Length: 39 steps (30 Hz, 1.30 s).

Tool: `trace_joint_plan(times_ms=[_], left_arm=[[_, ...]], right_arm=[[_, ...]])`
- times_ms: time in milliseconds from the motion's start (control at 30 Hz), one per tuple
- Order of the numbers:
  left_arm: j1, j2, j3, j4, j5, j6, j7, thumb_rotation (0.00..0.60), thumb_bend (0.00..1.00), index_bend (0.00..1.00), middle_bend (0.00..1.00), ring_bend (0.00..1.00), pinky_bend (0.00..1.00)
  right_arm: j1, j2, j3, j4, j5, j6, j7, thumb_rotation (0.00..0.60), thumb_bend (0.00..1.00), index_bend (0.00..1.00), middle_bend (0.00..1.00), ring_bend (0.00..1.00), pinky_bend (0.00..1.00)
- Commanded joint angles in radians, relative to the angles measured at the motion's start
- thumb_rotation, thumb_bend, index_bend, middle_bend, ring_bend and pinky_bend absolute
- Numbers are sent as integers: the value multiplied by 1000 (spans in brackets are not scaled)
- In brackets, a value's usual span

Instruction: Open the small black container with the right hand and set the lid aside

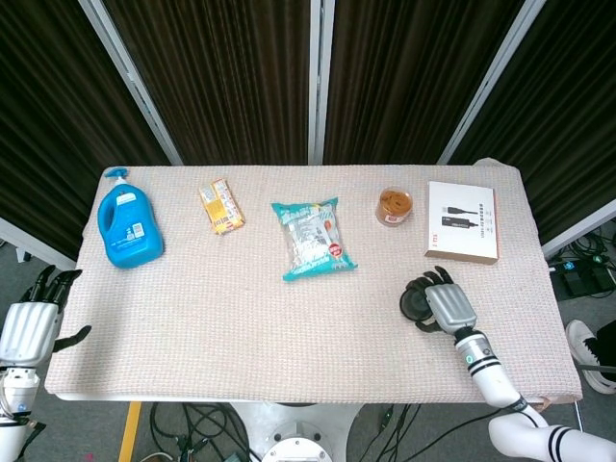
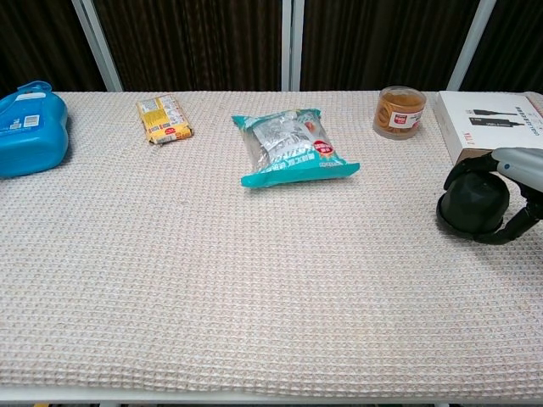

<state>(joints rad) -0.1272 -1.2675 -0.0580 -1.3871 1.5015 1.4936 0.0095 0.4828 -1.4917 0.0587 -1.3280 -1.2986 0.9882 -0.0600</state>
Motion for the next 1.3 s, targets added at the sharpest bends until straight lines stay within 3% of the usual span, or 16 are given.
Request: trace_joint_plan(times_ms=[33, 200, 433, 967, 1300], left_arm=[[0, -3, 2, 3, 4, 2, -2, 600, 133, 136, 162, 81, 316], [1, -5, 4, 10, 10, 7, -2, 600, 132, 136, 162, 81, 316], [3, -3, 1, 7, 9, 12, -9, 600, 133, 136, 162, 81, 315], [1, -7, 3, 10, 16, 14, -24, 600, 133, 136, 162, 81, 314], [1, -10, 4, 18, 19, 15, -35, 600, 132, 136, 162, 81, 314]], right_arm=[[3, -3, -1, 4, -2, -9, 5, 600, 129, 238, 452, 121, 0], [11, 12, -3, -10, 15, -47, -3, 600, 12, 88, 335, 30, 0], [9, 27, -1, -34, 9, -40, -7, 600, 0, 1, 267, 0, 0], [-7, 44, 8, -76, 20, 1, -58, 600, 1, 0, 278, 0, 0], [-15, 28, 13, -68, 27, 19, -76, 600, 71, 7, 375, 0, 0]])
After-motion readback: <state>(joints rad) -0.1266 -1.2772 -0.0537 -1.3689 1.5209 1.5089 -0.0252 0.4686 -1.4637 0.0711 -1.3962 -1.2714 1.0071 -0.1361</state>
